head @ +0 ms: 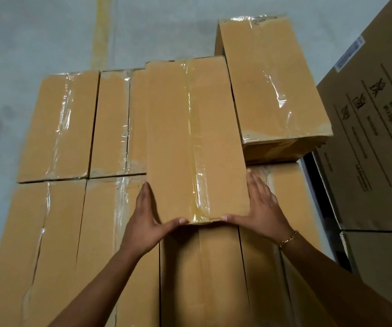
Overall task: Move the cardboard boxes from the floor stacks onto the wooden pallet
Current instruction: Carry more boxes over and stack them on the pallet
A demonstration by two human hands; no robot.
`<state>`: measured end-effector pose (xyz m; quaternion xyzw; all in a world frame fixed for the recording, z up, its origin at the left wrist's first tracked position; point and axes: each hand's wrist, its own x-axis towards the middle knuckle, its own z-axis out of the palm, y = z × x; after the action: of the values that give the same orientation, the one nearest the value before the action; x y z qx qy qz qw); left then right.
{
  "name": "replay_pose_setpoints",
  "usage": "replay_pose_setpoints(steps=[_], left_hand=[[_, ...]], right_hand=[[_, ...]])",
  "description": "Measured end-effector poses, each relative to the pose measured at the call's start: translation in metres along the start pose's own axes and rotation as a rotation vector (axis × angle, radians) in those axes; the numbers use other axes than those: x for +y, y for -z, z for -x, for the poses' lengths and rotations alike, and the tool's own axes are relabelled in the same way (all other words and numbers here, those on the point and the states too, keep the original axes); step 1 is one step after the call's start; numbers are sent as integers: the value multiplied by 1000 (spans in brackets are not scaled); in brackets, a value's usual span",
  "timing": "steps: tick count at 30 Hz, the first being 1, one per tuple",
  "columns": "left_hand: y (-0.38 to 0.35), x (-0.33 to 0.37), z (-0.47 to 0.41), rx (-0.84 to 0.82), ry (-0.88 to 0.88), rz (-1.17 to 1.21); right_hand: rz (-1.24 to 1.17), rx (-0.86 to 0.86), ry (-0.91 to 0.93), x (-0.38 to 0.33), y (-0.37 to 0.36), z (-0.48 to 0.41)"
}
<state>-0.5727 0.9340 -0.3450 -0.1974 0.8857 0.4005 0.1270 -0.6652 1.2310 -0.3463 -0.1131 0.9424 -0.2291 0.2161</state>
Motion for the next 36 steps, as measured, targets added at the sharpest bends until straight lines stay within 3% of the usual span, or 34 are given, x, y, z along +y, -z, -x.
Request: replay_pose_setpoints(steps=[3, 10, 36], left_hand=[[-3, -8, 6, -54, -33, -59], [-11, -8, 3, 7, -62, -176], [8, 10, -86, 52, -115, -186]], right_hand=[[158, -74, 47, 11, -8, 7], [316, 41, 10, 14, -8, -7], [505, 67, 15, -4, 32, -96]])
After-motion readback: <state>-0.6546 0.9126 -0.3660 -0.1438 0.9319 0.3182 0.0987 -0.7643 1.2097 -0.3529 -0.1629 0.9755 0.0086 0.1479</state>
